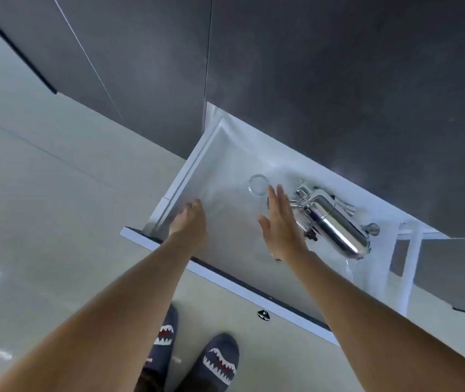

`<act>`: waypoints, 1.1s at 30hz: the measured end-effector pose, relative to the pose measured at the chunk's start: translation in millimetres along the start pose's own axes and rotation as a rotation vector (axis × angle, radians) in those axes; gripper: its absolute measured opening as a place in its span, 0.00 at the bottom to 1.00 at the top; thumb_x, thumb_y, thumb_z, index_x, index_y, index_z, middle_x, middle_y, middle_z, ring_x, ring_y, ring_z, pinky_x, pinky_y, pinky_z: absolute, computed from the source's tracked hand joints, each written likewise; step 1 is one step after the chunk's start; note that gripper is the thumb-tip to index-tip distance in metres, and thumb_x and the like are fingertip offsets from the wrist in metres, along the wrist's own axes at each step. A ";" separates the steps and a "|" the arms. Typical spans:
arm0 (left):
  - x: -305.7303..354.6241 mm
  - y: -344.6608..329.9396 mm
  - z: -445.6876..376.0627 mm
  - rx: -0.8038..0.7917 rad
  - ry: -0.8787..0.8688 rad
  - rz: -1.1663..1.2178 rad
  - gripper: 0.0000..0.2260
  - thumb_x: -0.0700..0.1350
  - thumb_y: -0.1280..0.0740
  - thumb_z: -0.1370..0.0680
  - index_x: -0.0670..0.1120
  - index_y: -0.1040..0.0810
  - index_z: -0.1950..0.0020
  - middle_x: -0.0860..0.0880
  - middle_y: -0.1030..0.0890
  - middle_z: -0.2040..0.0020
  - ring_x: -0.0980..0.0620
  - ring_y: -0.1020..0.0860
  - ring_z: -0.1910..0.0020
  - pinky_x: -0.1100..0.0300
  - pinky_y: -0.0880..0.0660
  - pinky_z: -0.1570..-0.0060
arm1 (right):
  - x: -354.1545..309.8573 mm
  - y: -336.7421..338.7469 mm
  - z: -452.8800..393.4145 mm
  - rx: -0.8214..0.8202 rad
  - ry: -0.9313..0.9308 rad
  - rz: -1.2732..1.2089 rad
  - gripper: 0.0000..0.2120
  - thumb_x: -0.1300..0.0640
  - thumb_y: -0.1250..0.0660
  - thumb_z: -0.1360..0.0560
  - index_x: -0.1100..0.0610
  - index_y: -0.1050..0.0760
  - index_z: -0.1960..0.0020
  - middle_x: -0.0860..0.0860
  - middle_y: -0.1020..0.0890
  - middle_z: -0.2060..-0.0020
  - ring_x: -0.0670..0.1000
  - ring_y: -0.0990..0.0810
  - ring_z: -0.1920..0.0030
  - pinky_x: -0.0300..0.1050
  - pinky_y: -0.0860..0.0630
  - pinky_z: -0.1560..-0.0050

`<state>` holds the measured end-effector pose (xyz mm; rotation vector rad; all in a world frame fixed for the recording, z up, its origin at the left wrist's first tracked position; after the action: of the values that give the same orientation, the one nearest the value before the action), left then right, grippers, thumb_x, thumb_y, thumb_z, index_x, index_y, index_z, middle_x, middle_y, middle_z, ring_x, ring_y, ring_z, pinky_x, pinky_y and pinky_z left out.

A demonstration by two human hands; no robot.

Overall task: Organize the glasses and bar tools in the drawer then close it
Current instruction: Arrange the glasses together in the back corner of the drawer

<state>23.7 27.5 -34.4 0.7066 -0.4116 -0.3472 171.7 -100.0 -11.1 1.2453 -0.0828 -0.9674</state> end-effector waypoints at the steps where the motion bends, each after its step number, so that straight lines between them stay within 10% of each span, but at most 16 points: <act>1: -3.1 -3.5 -5.1 -0.021 0.000 -0.006 0.25 0.35 0.37 0.23 0.39 0.43 0.28 0.38 0.31 0.34 0.37 0.27 0.38 0.49 0.25 0.47 | -2.7 -2.5 -8.1 0.035 0.034 -0.004 0.30 0.58 0.44 0.19 0.55 0.56 0.23 0.57 0.55 0.22 0.59 0.53 0.23 0.56 0.47 0.25; 8: -4.9 -3.3 -28.4 -0.053 -0.075 0.088 0.27 0.44 0.32 0.23 0.41 0.41 0.29 0.37 0.30 0.37 0.37 0.26 0.41 0.48 0.25 0.45 | -12.3 -6.2 -49.4 0.117 0.137 0.013 0.26 0.59 0.43 0.19 0.53 0.47 0.24 0.57 0.49 0.23 0.61 0.45 0.25 0.58 0.37 0.30; 21: 46.9 58.0 -37.9 0.365 -0.229 -0.069 0.21 0.42 0.33 0.23 0.43 0.33 0.31 0.40 0.33 0.38 0.40 0.27 0.43 0.50 0.23 0.50 | -8.9 -1.8 -48.1 0.301 0.205 0.010 0.20 0.61 0.39 0.21 0.60 0.34 0.30 0.61 0.38 0.26 0.62 0.25 0.35 0.55 0.24 0.39; 33: 70.8 50.2 -55.1 0.579 -0.377 -0.246 0.31 0.42 0.31 0.24 0.45 0.40 0.24 0.41 0.34 0.29 0.40 0.31 0.34 0.50 0.25 0.43 | -2.3 -2.9 -48.5 0.370 0.192 0.031 0.15 0.67 0.38 0.23 0.67 0.27 0.37 0.62 0.28 0.32 0.63 0.32 0.30 0.57 0.29 0.35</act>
<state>119.4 62.3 -20.5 1.2693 -0.8024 -0.6080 194.8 -61.7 -30.5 1.6675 -0.1340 -0.8231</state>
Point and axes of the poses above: each hand's wrist, its own z-axis away from the middle knuckle, its own y-axis out of the back of the hand, x = y × z, the point moved 5 cm from there along -z, towards the middle knuckle
